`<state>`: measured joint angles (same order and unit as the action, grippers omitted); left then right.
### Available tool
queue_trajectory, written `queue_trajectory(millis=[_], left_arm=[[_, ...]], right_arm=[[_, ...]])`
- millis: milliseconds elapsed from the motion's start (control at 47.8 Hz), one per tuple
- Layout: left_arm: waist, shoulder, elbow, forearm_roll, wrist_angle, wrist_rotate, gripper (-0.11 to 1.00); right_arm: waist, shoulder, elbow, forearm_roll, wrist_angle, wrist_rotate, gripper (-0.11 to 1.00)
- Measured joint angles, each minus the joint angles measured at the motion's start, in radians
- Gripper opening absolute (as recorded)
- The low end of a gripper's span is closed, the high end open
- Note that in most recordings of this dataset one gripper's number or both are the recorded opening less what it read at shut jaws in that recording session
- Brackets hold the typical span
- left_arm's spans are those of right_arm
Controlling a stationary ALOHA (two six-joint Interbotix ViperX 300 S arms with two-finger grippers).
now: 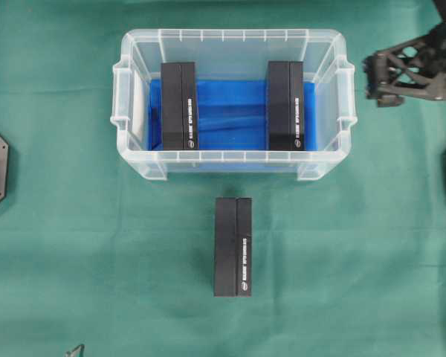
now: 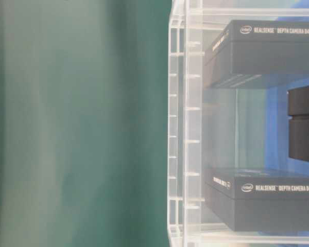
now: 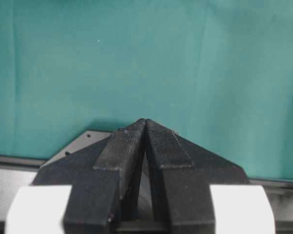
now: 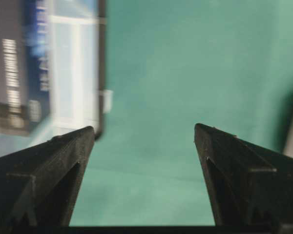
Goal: Take the box out of the case with the right arm.
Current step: 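Move the right gripper over the left black RealSense box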
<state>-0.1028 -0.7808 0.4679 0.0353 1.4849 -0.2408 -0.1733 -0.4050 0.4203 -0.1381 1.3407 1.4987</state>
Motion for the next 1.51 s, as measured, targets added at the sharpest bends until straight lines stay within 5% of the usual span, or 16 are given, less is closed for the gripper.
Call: queue_trajectory(millis=[230,920,1506], left_arm=[[0.002,0.000,0.000,0.000,0.000,0.000,0.00],[0.000,-0.037,0.000,0.000,0.000,0.002,0.00],[0.002,-0.058,0.002,0.000,0.034,0.000,0.00]], right_arm=[[0.000,0.158,-0.133,0.002,-0.080,-0.009,0.82],[0.017,0.726,-0.808,0.041,-0.052,-0.132,0.82],[0.028,0.851,-0.930,0.086,-0.086,-0.141,0.83]])
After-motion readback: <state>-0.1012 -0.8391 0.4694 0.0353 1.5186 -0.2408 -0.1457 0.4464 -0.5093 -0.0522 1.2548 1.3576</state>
